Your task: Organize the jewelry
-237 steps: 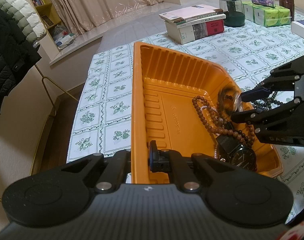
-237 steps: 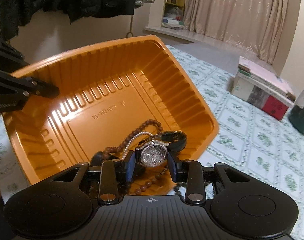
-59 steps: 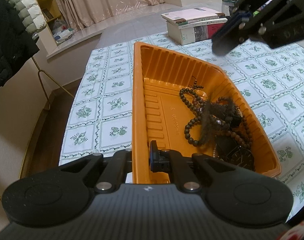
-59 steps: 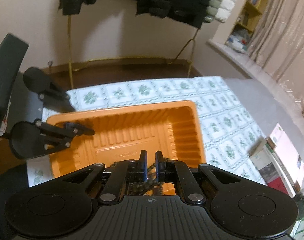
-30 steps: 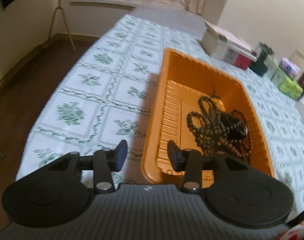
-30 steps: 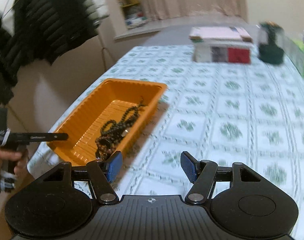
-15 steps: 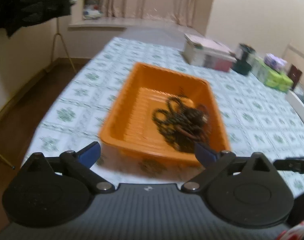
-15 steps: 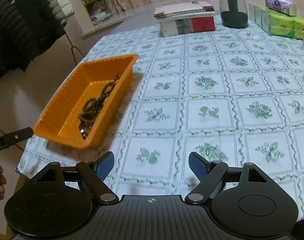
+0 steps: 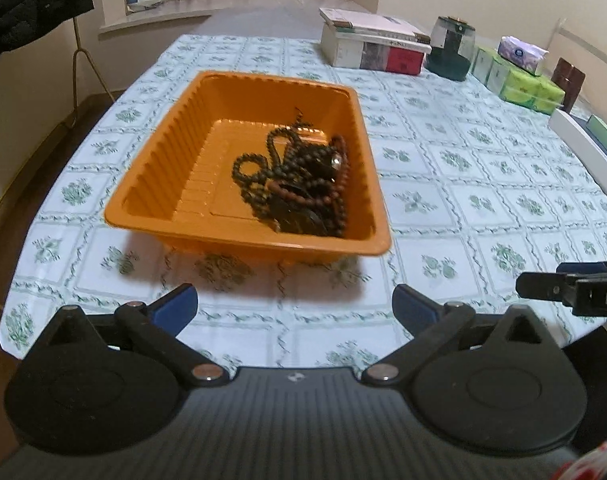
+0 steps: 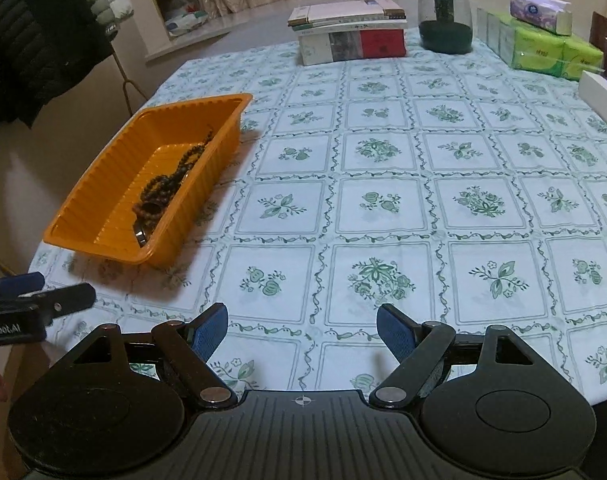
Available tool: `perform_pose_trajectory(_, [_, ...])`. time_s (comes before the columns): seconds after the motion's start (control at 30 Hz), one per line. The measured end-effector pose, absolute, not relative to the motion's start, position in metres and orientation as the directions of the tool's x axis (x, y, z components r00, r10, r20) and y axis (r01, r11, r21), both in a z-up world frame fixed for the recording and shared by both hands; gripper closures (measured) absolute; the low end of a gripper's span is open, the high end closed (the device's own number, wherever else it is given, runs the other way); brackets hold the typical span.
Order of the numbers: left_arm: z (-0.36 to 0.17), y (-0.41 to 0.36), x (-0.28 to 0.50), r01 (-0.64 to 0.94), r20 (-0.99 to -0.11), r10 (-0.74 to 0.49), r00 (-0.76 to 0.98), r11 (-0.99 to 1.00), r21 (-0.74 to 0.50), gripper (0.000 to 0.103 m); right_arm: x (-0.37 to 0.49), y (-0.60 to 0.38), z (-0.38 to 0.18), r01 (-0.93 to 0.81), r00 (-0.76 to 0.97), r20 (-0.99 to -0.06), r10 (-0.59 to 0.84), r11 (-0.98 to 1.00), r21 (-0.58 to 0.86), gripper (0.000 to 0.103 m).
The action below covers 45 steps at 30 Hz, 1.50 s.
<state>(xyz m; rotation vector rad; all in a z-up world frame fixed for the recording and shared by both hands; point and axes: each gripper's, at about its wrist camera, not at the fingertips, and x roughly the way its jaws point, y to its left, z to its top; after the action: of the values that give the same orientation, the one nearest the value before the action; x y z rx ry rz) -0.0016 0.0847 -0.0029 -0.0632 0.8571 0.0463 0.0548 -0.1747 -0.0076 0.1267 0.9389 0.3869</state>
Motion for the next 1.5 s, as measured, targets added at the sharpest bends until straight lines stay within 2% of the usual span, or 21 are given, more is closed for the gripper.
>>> perform_pose_trajectory(1.5, [-0.007,0.056,-0.001,-0.042,-0.758,0.031,0.651,0.999,0.005,0.000,0.049,-0.168,-0.012,-0.296,0.523,-0.768,0.370,0.924,0.244,0.022])
